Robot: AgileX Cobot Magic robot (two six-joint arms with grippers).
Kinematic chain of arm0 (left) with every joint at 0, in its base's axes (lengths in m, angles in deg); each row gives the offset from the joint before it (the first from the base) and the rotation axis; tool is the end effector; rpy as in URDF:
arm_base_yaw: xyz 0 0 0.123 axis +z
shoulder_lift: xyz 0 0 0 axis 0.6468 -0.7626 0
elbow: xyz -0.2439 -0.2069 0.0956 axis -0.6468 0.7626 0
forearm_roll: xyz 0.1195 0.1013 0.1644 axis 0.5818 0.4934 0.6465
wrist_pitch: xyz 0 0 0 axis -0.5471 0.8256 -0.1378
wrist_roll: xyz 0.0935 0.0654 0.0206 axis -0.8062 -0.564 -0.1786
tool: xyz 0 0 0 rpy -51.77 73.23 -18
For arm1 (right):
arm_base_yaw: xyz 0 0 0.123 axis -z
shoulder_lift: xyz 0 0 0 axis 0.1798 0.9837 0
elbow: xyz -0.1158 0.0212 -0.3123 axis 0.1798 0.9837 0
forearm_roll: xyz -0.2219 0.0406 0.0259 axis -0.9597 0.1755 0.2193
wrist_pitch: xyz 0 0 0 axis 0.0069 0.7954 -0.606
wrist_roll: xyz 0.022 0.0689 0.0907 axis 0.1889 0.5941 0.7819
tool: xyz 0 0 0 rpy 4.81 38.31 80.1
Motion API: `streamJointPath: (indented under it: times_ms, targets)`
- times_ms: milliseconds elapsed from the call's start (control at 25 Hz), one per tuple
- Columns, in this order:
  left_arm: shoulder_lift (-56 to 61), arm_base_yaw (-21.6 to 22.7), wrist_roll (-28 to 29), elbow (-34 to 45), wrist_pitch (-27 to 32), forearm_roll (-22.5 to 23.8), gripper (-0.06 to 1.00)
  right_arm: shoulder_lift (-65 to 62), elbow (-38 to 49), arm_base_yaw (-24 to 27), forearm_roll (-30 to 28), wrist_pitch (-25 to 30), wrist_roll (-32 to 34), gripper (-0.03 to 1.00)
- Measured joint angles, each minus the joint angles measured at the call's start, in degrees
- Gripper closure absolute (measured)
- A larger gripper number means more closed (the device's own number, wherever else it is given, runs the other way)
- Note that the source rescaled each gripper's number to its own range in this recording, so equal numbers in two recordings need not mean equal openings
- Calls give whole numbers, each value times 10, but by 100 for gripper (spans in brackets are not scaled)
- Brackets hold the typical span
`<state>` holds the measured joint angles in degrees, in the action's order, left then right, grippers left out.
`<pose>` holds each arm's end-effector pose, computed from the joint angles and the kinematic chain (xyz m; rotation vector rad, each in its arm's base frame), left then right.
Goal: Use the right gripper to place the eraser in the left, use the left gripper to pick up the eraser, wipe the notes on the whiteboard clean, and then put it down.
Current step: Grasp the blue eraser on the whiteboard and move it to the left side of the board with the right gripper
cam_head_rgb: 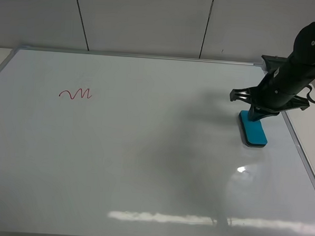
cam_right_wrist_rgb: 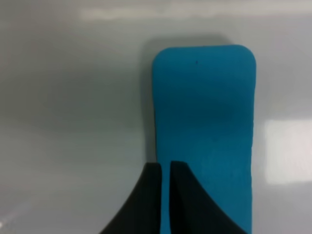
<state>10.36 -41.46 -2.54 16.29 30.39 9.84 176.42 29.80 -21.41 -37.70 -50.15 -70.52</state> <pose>-0.0552 0.0000 0.2552 -0.0273 2.0318 -0.0546 0.3160 0.0626 0.2080 0.0362 2.8562 0.0955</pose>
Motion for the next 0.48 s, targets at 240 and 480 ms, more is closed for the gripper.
streamJointPath:
  times_ms: [240,480]
  targets:
    - [0,0,0,0,0,0,-6,32,0,0,-15,-4,17,97]
    - [0,0,1,0,0,0,-6,75,-9,-1,-44,-7,61,97]
